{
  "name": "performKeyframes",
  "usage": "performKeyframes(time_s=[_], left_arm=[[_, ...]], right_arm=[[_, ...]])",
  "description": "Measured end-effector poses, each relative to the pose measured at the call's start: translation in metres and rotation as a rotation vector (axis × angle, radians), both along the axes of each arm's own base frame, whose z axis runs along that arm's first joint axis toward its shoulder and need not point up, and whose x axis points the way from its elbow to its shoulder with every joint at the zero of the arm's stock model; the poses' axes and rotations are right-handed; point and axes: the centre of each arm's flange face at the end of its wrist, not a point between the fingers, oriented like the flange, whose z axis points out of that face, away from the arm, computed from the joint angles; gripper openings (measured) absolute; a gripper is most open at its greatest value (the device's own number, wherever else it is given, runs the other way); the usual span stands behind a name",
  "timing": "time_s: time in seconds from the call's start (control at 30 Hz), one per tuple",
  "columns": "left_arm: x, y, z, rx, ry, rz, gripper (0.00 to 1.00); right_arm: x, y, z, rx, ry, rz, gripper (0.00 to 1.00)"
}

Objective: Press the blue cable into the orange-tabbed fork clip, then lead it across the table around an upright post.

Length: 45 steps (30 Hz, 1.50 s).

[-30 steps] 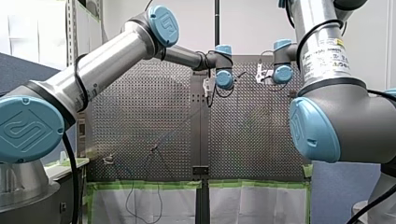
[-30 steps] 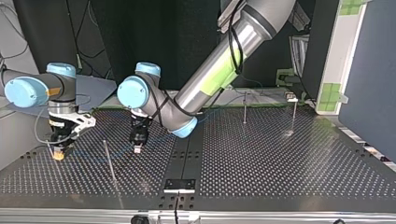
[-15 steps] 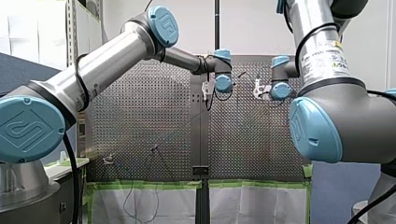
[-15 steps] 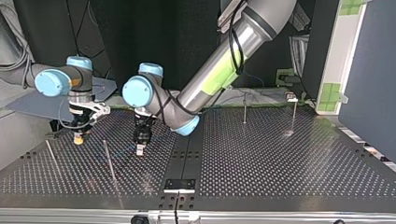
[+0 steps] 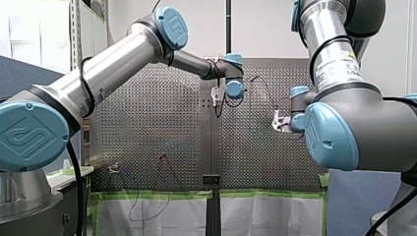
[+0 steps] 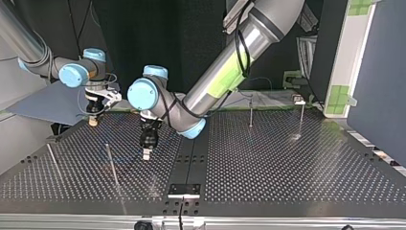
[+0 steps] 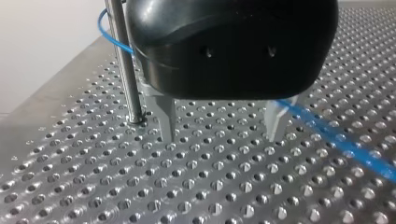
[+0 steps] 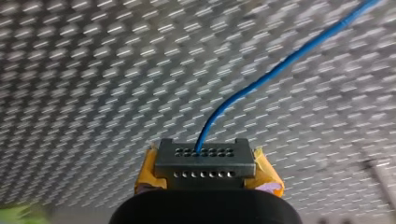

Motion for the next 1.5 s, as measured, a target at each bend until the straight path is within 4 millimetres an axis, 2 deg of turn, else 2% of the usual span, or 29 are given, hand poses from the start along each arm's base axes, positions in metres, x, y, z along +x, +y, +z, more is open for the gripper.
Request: performKeyframes(time_s=[0.13, 0.23, 0.63, 0.83, 1.1, 1.3, 1.5], left_arm=[[0.0, 0.001, -0.001, 0.011, 0.001, 0.015, 1.0], [0.0, 0.002, -0.001, 0.015, 0.003, 0.024, 1.0], [-0.002, 0.002, -0.002, 0.019, 0.007, 0.029, 1.0], [-0.003, 0.002, -0.002, 0.02, 0.007, 0.03, 1.0], [-0.003, 0.001, -0.003, 0.021, 0.007, 0.029, 1.0], [-0.004, 0.001, -0.003, 0.026, 0.007, 0.037, 1.0], [-0.004, 0.002, -0.003, 0.039, 0.004, 0.054, 1.0]], right_arm=[[-0.008, 0.007, -0.037, 0.034, 0.005, -0.012, 0.0], [-0.011, 0.008, -0.055, 0.043, 0.003, -0.02, 0.0], [-0.034, 0.001, -0.118, 0.05, -0.035, -0.082, 0.0], [-0.041, -0.001, -0.14, 0.043, -0.041, -0.096, 0.0], [-0.05, -0.007, -0.154, 0.003, -0.064, -0.112, 0.0], [-0.058, -0.008, -0.181, -0.008, -0.073, -0.125, 0.0], [-0.071, -0.019, -0.203, -0.03, -0.075, -0.14, 0.0]])
